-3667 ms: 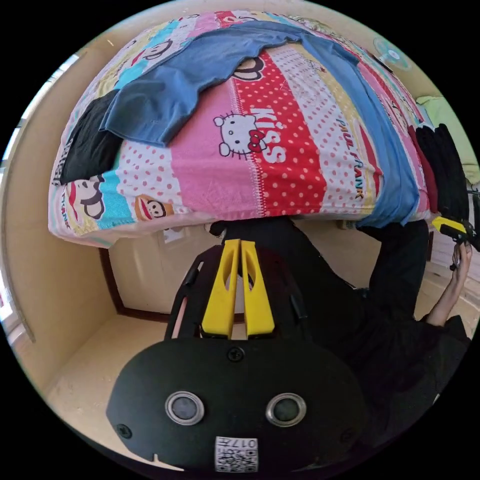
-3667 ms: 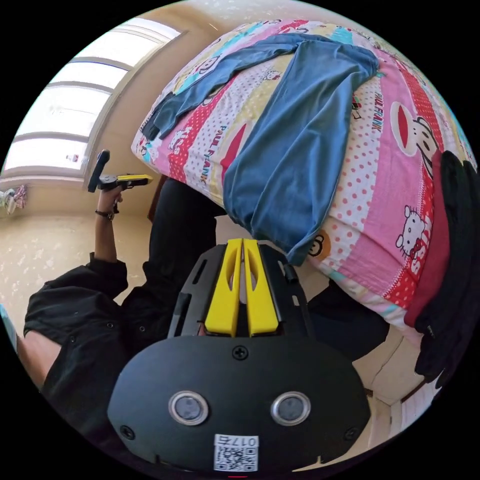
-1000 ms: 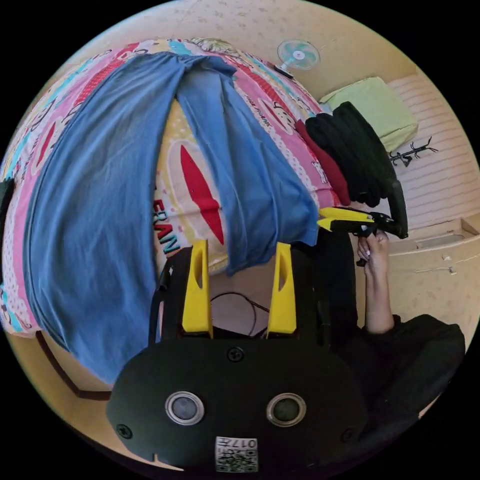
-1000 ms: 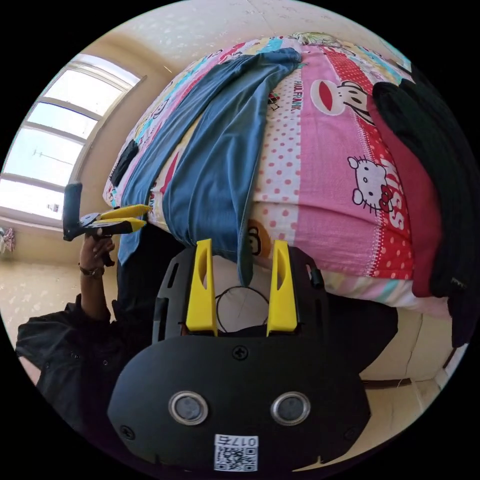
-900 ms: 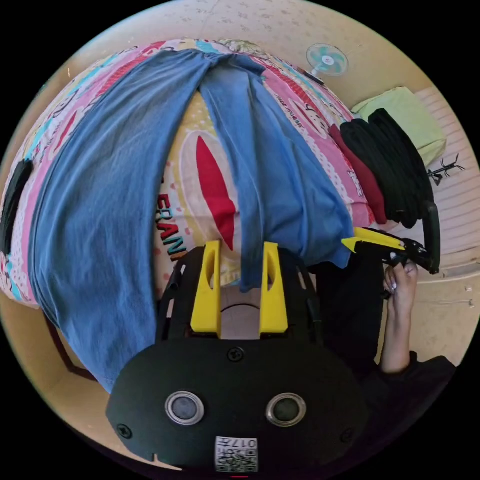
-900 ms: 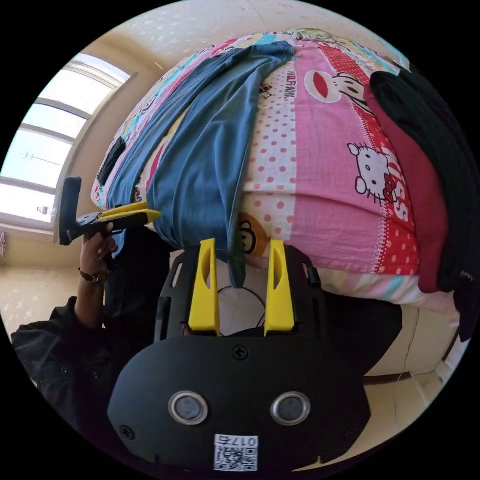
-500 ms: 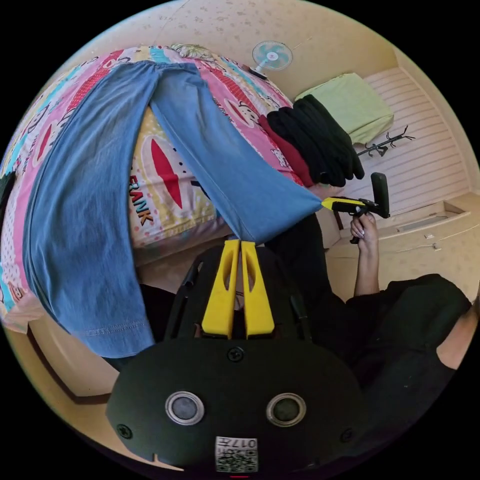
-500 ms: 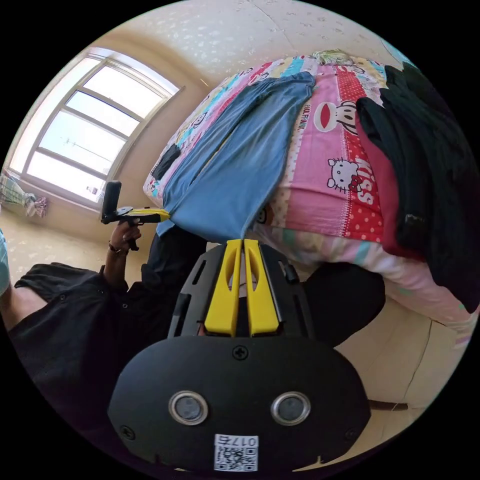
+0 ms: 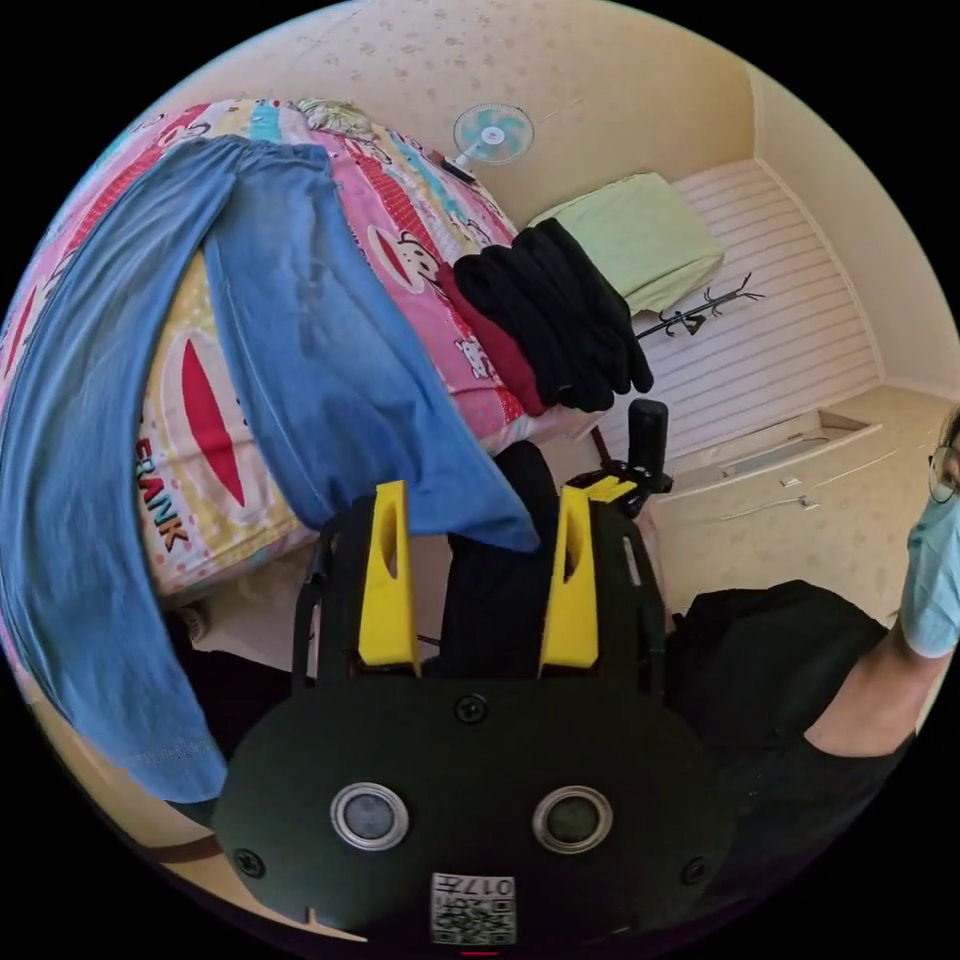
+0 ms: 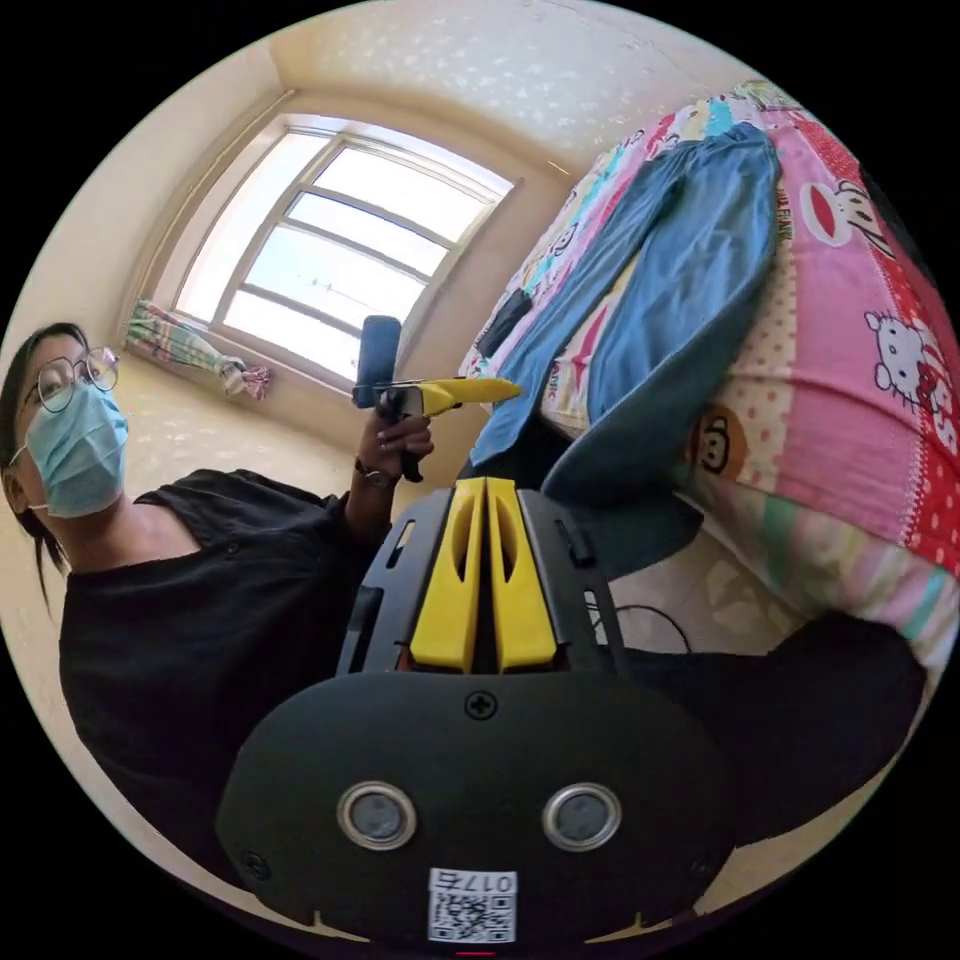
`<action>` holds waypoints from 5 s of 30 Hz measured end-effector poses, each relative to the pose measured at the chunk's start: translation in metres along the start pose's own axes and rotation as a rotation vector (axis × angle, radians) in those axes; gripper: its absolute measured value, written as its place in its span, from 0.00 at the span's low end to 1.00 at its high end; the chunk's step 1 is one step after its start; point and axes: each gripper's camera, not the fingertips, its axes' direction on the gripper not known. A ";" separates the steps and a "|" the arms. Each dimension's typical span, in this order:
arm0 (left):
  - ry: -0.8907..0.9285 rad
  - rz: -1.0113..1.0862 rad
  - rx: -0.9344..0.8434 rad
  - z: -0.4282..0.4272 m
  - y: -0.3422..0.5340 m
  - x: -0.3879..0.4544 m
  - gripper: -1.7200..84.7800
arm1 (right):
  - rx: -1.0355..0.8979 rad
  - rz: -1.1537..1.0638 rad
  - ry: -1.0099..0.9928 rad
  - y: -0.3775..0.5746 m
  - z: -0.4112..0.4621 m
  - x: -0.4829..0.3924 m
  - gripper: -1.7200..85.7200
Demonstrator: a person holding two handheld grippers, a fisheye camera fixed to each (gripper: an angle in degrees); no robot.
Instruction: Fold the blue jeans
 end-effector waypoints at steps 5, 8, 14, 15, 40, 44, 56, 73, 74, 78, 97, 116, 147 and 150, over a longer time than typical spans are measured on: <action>-0.004 -0.058 -0.182 0.062 -0.039 -0.017 0.25 | -0.136 -0.005 0.170 -0.013 0.029 -0.006 0.03; 0.022 -0.018 -0.174 0.072 -0.032 -0.011 0.23 | -0.099 0.059 0.324 -0.002 0.009 -0.004 0.05; -0.066 0.013 -0.069 0.073 -0.015 0.000 0.21 | -0.045 0.315 0.654 0.006 -0.035 0.046 0.18; -0.064 0.013 -0.062 0.073 -0.015 0.001 0.21 | -0.064 0.310 0.651 0.001 -0.033 0.054 0.18; 0.006 -0.031 -0.223 0.097 -0.038 -0.009 0.11 | -0.023 0.011 0.070 -0.074 -0.049 -0.014 0.03; 0.003 -0.019 -0.114 0.064 -0.020 -0.014 0.02 | -0.141 0.007 0.072 -0.096 -0.061 -0.028 0.03; 0.124 -0.073 0.092 -0.039 0.019 -0.058 0.01 | 0.066 0.280 0.352 -0.337 -0.162 0.020 0.03; 0.439 -0.169 0.153 -0.126 0.058 -0.139 0.01 | 0.398 0.527 0.244 -0.540 -0.149 0.157 0.06; 0.520 -0.181 0.182 -0.137 0.065 -0.148 0.01 | 0.422 0.506 0.274 -0.549 -0.145 0.144 0.05; 0.693 -0.268 0.333 -0.179 0.103 -0.184 0.01 | 0.396 0.304 0.365 -0.609 -0.110 0.078 0.04; 0.349 -0.565 0.697 -0.357 0.272 -0.336 0.06 | -0.181 0.072 0.284 -0.696 0.214 -0.001 0.09; -0.167 -0.544 0.318 -0.300 0.249 -0.209 0.10 | -0.357 0.164 0.320 -0.356 0.274 -0.101 0.12; -0.209 -0.436 0.248 -0.413 0.283 -0.176 0.02 | -0.393 0.151 -0.191 -0.335 0.317 -0.006 0.14; -0.161 -0.388 0.283 -0.429 0.285 -0.166 0.03 | -0.282 0.177 -0.447 -0.335 0.305 -0.003 0.06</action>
